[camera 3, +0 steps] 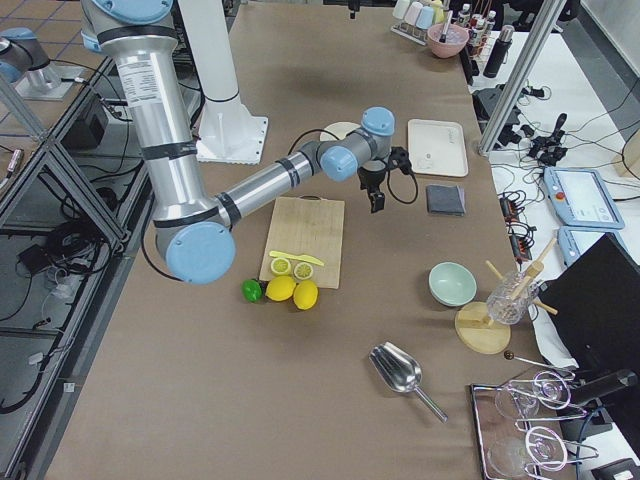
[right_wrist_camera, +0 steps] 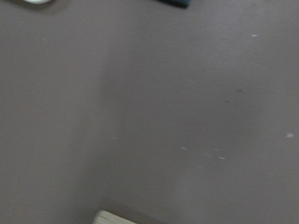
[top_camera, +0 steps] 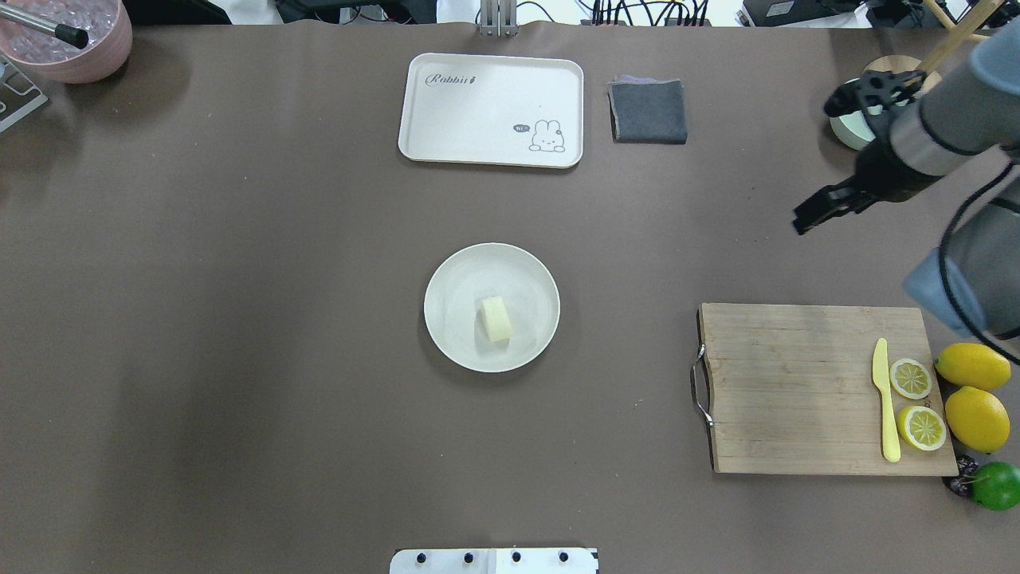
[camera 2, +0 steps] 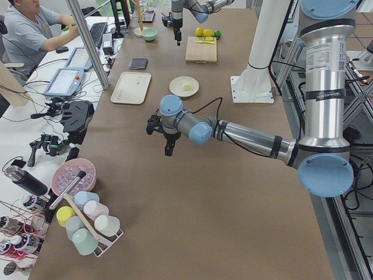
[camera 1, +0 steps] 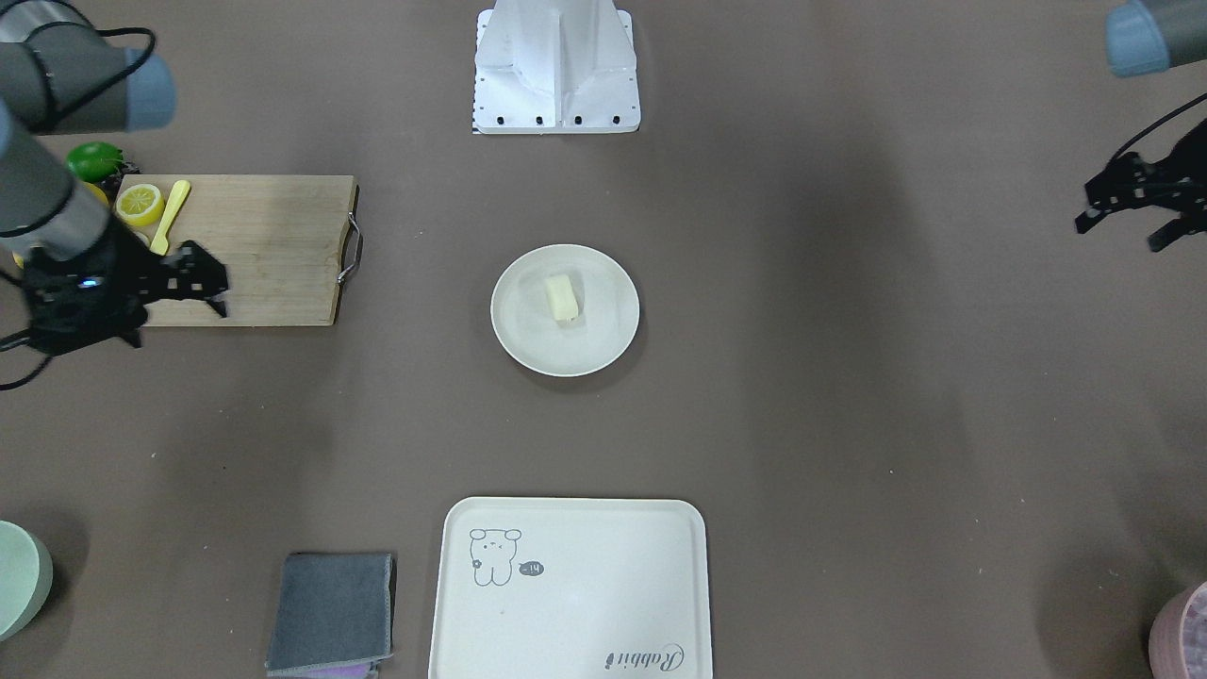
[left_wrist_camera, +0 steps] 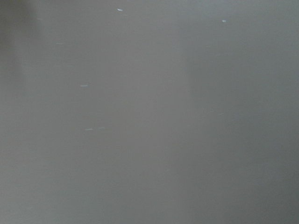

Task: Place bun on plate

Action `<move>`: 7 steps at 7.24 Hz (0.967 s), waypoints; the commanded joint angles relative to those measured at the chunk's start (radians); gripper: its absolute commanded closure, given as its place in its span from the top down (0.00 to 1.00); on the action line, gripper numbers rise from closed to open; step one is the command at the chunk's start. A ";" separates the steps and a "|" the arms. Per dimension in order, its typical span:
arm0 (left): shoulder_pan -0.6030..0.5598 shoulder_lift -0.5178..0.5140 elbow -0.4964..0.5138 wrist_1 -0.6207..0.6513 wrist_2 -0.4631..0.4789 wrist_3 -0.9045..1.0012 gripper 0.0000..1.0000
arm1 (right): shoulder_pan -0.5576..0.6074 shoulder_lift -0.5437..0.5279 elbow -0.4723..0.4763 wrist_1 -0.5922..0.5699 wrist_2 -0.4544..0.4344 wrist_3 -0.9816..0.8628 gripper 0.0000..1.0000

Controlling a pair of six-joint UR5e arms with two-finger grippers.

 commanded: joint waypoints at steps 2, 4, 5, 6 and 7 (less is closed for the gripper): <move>-0.173 0.055 0.025 0.172 0.082 0.231 0.97 | 0.318 -0.227 -0.080 0.001 0.085 -0.510 1.00; -0.198 0.084 0.030 0.172 0.112 0.241 0.97 | 0.418 -0.230 -0.141 -0.007 0.125 -0.553 1.00; -0.198 0.084 0.028 0.174 0.103 0.229 0.97 | 0.470 -0.223 -0.139 -0.056 0.128 -0.559 1.00; -0.196 0.084 0.030 0.172 0.101 0.230 0.97 | 0.468 -0.220 -0.141 -0.105 0.121 -0.575 1.00; -0.196 0.084 0.019 0.171 0.100 0.228 0.97 | 0.464 -0.215 -0.145 -0.121 0.113 -0.576 1.00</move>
